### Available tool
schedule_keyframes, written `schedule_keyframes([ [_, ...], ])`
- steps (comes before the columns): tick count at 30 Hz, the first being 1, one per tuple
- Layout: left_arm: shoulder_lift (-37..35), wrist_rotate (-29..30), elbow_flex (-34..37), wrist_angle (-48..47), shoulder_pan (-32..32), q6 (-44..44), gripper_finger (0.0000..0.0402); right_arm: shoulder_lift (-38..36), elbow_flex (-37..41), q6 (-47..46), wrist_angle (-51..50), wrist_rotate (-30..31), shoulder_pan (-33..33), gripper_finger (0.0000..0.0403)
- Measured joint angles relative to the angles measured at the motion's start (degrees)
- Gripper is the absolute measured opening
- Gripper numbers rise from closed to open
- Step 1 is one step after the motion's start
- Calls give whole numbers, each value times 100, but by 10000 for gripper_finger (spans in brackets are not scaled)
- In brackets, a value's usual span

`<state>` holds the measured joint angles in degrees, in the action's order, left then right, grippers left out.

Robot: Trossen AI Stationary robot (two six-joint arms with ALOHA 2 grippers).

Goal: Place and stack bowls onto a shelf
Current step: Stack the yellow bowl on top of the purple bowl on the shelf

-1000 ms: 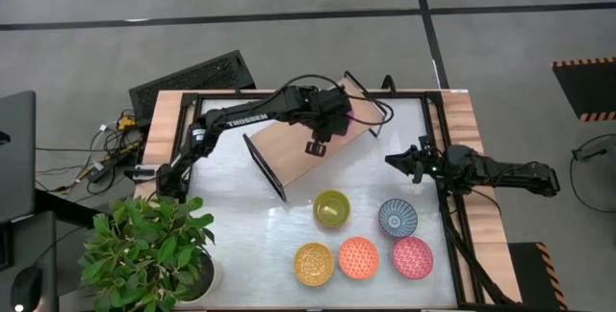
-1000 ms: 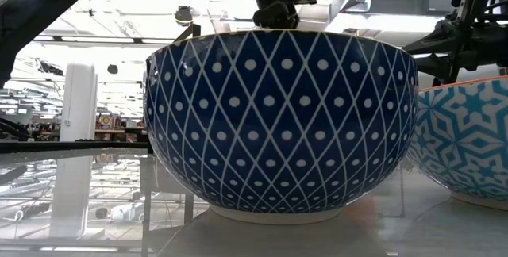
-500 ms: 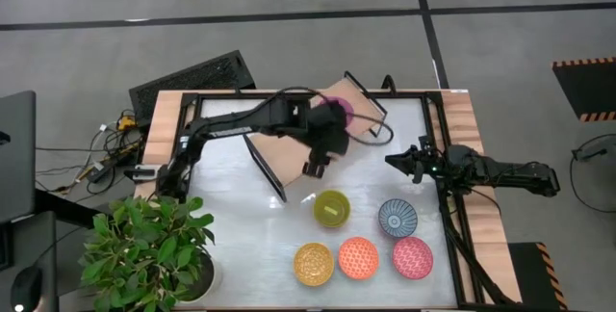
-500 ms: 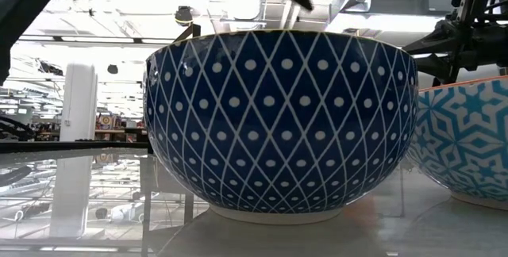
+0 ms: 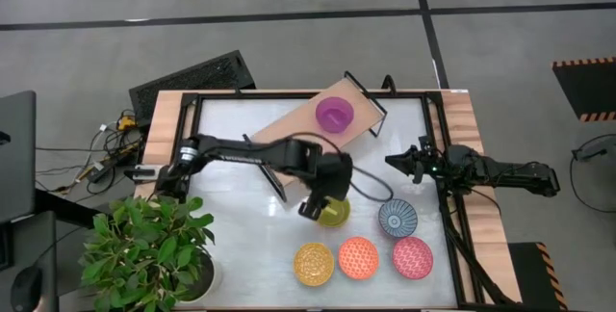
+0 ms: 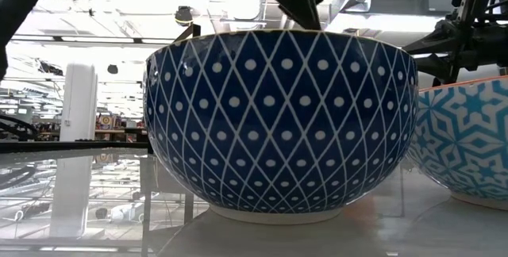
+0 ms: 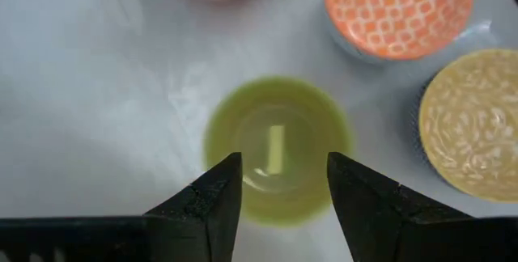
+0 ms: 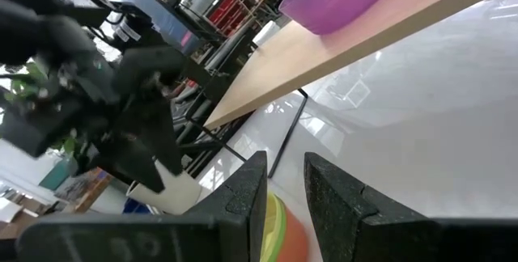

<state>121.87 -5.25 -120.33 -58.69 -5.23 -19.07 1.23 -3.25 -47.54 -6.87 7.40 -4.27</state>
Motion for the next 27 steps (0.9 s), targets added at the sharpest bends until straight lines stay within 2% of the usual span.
schedule_keyframes([
  [15,8,423,1215,825,-832,616,166,0,0,-1,0,-7,0,113],
  [27,12,412,1796,1263,-789,666,166,0,0,-1,0,-7,0,113],
])
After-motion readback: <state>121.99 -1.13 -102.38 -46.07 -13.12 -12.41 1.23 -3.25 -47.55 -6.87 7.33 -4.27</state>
